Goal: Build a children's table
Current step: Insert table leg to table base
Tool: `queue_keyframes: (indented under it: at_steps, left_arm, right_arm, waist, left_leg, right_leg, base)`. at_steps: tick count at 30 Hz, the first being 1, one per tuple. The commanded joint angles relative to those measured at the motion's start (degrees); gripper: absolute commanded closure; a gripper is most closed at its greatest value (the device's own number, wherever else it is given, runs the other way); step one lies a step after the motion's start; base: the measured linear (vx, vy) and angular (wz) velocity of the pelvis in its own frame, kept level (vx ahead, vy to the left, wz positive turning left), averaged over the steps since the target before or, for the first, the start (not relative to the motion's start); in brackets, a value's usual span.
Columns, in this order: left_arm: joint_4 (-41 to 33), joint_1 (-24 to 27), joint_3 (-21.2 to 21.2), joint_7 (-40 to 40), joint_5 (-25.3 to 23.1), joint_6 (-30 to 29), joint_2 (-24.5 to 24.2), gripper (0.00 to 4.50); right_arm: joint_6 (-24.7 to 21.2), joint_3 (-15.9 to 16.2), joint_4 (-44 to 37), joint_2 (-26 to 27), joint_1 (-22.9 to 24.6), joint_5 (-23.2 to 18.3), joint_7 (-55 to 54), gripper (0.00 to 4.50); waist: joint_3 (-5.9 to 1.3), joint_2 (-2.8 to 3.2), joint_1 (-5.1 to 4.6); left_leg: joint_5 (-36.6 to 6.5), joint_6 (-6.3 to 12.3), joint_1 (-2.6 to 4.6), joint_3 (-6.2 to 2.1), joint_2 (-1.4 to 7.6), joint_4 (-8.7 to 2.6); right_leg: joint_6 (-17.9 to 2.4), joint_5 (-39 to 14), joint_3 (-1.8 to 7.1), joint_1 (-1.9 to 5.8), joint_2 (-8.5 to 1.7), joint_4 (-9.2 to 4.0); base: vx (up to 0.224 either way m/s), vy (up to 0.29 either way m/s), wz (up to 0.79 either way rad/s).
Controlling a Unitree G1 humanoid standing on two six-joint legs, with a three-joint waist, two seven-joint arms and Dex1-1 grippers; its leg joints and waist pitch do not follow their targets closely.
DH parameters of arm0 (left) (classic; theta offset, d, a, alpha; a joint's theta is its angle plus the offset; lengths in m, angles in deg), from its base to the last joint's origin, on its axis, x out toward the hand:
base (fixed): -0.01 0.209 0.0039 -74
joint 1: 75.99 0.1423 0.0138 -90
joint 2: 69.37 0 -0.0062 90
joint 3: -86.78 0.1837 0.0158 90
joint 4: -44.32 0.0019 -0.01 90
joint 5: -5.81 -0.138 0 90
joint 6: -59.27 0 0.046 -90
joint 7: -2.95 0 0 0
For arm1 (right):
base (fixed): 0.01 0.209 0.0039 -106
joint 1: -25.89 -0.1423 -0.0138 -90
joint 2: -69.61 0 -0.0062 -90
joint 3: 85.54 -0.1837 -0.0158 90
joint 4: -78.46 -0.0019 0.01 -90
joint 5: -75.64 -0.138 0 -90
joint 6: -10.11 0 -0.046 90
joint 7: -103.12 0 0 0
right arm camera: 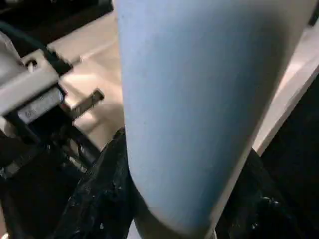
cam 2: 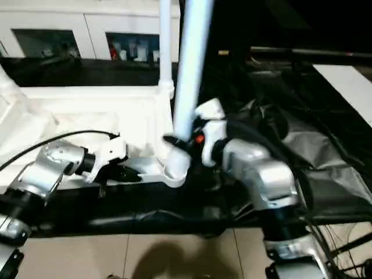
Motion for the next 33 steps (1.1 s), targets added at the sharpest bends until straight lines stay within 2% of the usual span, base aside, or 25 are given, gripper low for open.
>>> queue_keyframes:
  at_steps: [1,3,9,11,12,13,16,20,21,22,23,25,27,31,33]
  left_arm:
    - [0.0,1.4,0.9,2.2,-0.9,-3.4,-0.3,4.5]
    - [-1.7,1.3,0.6,2.9,-0.5,-5.0,0.0,4.5]
    - [-4.9,1.8,1.2,1.9,-0.2,-6.7,-0.4,4.5]
    - [-5.1,1.8,1.1,2.0,-0.1,-6.8,-0.5,4.5]
    - [-5.6,1.9,1.2,2.2,0.0,-7.5,-0.6,4.5]
    - [-5.7,1.9,1.2,2.2,0.0,-7.7,-0.6,4.5]
    - [-6.0,2.0,1.2,2.7,0.1,-8.3,-0.8,4.5]
    - [-5.8,1.8,0.2,4.6,0.6,-9.2,-0.2,4.5]
    - [-5.0,1.4,-0.3,5.4,0.8,-9.1,0.2,4.5]
    - [-4.5,1.2,-0.5,5.9,0.9,-8.7,0.4,4.5]
    - [-3.9,0.9,-0.7,6.3,0.9,-8.6,0.5,4.5]
    - [-3.4,0.7,-0.9,6.6,0.9,-8.5,0.6,4.5]
    - [-3.2,0.4,-1.0,7.0,0.9,-8.6,0.6,4.5]
    - [-3.4,0.3,-1.1,7.6,1.3,-8.9,0.6,4.5]
    - [-3.1,0.3,-0.8,7.6,1.2,-8.7,0.5,4.5]
  right_arm:
    - [1.9,0.6,1.1,0.0,-1.7,1.4,0.7,2.66]
    - [4.3,1.4,2.8,-0.2,-2.0,2.8,1.1,2.66]
    - [7.0,1.2,6.6,0.6,-3.0,2.9,1.5,2.66]
    - [7.5,1.0,7.3,0.9,-3.0,2.7,1.6,2.66]
    - [8.3,0.8,8.5,1.3,-3.0,2.9,1.9,2.66]
    - [8.6,0.7,8.9,1.5,-2.8,2.9,2.1,2.66]
    - [9.3,0.0,9.4,1.7,-1.8,2.5,2.5,2.66]
    - [10.3,-0.9,10.1,1.7,0.0,1.6,3.2,2.66]
    - [11.2,-1.5,10.7,1.8,1.0,1.2,3.3,2.66]
    - [11.8,-1.7,11.0,1.9,1.5,1.1,3.3,2.66]
    - [12.5,-2.1,11.5,2.1,2.1,1.0,3.2,2.66]
    - [13.5,-2.6,12.2,2.4,2.8,1.1,3.0,2.66]
    - [15.9,-3.1,13.0,2.8,3.9,1.6,2.8,2.66]
    - [19.6,-3.7,13.7,3.7,5.8,2.6,2.0,2.66]
    - [22.5,-3.5,14.8,4.1,7.2,3.4,1.6,2.66]
  waist:
    - [-3.52,0.01,0.46]
    - [-3.47,-0.02,0.51]
    - [-3.34,-0.01,0.41]
    - [-3.22,0.02,0.33]
    - [-3.24,0.23,0.37]
    - [-3.22,0.14,0.26]
    - [-3.19,0.13,0.21]
    - [-3.33,0.18,0.3]
    - [-3.36,0.4,0.35]
    - [-3.33,0.33,0.34]
    - [-3.45,0.68,0.48]
    - [-3.37,0.38,0.39]
    - [-3.44,0.61,0.38]
    - [-3.51,0.67,0.41]
    - [-3.47,0.98,0.37]
  left_leg:
    - [-12.2,-0.77,0.77,-0.34,1.78,-4.03]
    - [-12.1,-0.9,0.77,-0.32,1.77,-4.0]
    - [-10.8,-0.37,0.5,-0.32,1.58,-3.96]
    - [-11.5,-0.3,0.6,-0.32,1.6,-4.02]
    - [-11.7,-0.41,0.61,-0.35,1.59,-4.0]
    - [-12.4,-0.53,0.59,-0.35,1.58,-4.02]
    - [-13.0,-0.74,0.62,-0.46,1.65,-4.15]
    - [-12.6,-0.5,0.7,-0.38,1.68,-4.05]
    - [-12.9,-0.54,0.74,-0.38,1.66,-4.06]
    - [-13.2,-0.53,0.77,-0.33,1.68,-4.05]
    - [-13.6,-0.68,0.87,-0.38,1.67,-4.03]
    - [-14.6,-0.85,0.72,-0.42,1.59,-4.15]
    - [-15.2,-1.05,0.83,-0.48,1.66,-4.16]
    - [-15.6,-1.2,0.76,-0.58,1.68,-4.24]
    - [-16.0,-1.25,0.71,-0.69,1.65,-4.36]
  right_leg:
    - [-12.6,-11.5,2.16,2.28,-3.37,-3.89]
    - [-12.5,-11.0,2.2,2.24,-3.32,-3.84]
    - [-13.0,-8.4,2.19,2.53,-3.18,-3.67]
    - [-13.0,-9.2,2.18,2.41,-3.16,-3.83]
    - [-13.0,-9.4,2.19,2.43,-3.18,-3.81]
    - [-13.1,-10.1,2.19,2.42,-3.18,-3.93]
    - [-12.8,-11.2,2.15,2.44,-3.18,-4.01]
    - [-13.3,-9.6,2.17,2.42,-3.13,-3.92]
    - [-13.4,-9.7,2.15,2.41,-3.13,-3.95]
    - [-13.4,-9.9,2.18,2.33,-3.12,-4.05]
    - [-13.5,-10.1,2.19,2.37,-3.18,-4.04]
    - [-13.3,-11.3,2.13,2.44,-3.13,-4.17]
    - [-13.0,-12.3,2.12,2.37,-3.18,-4.32]
    - [-12.8,-12.9,2.1,2.35,-3.2,-4.34]
    - [-13.0,-12.5,2.03,2.42,-3.1,-4.27]
  base:
    - [0.0,0.0,0.0]
    - [0.0,0.0,0.0]
    - [0.0,0.0,0.0]
    - [0.0,0.0,0.0]
    - [0.0,0.0,0.0]
    - [0.0,0.0,0.0]
    - [0.0,0.0,0.0]
    - [0.0,0.0,0.0]
    - [0.0,0.0,0.0]
    - [0.0,0.0,0.0]
    - [0.0,0.0,0.0]
    - [0.0,0.0,0.0]
    - [0.0,0.0,0.0]
    - [0.0,0.0,0.0]
    - [0.0,0.0,0.0]
